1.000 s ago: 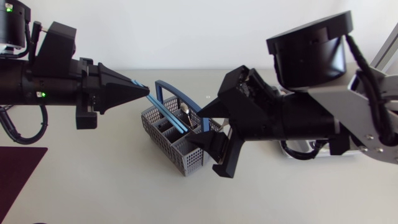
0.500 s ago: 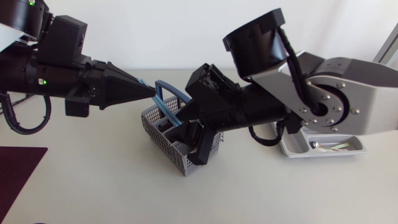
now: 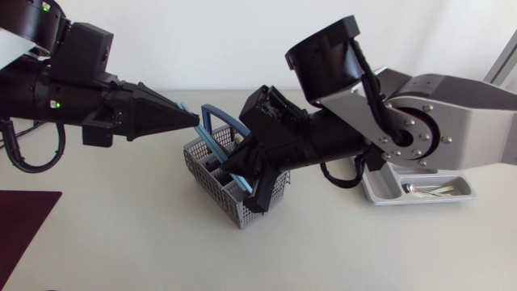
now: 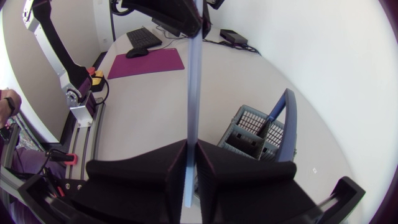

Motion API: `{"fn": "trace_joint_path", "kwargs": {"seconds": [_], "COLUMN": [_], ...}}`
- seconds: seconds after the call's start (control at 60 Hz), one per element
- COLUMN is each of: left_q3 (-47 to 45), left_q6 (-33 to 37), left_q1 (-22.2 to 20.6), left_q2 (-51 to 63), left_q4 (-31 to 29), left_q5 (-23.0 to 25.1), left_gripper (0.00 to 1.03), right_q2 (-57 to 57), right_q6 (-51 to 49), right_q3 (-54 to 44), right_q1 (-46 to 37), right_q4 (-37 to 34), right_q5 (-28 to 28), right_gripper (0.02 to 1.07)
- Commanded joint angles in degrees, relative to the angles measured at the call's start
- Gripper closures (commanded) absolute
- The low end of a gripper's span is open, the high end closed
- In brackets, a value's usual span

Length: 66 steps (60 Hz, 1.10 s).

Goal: Sort the cutlery from the basket into the organizer compartments.

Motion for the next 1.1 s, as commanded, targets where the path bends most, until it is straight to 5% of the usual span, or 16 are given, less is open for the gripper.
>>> {"fn": "trace_joint_path", "kwargs": {"seconds": [0.0,0.217,0.233,0.3,0.533,0.783,1.083], "left_q3": [2.59,4.35,4.61,4.61,2.68,-1.81,-7.26], "left_q6": [0.94,-2.93,-5.22,-9.96,-16.73,-11.54,-5.74], "left_q1": [0.74,1.97,2.67,3.82,4.43,-1.46,-5.24], "left_q2": [1.01,1.27,1.19,0.66,-0.04,0.48,-0.40], "left_q4": [0.70,3.51,5.53,10.37,20.21,20.91,20.47], "left_q5": [-0.16,-0.86,-0.95,-2.00,-13.43,-28.28,-37.07], "left_gripper": [0.96,0.28,0.17,0.08,0.06,0.06,0.06], "right_q2": [0.57,-1.89,-2.68,-4.35,-15.60,-24.83,-21.76], "right_q6": [-0.17,0.01,0.10,0.19,0.54,-0.78,-2.98], "right_q3": [0.79,0.35,0.35,0.00,-4.04,-8.08,-9.75], "right_q1": [0.00,0.00,-0.08,-0.08,-5.27,-22.76,-44.29], "right_q4": [-1.72,-4.27,-5.06,-6.38,-10.51,-13.14,-11.03], "right_q5": [-0.99,-0.82,-0.73,-0.29,1.47,0.50,-1.43], "right_gripper": [1.02,1.02,1.02,1.02,1.02,1.02,1.02]}}
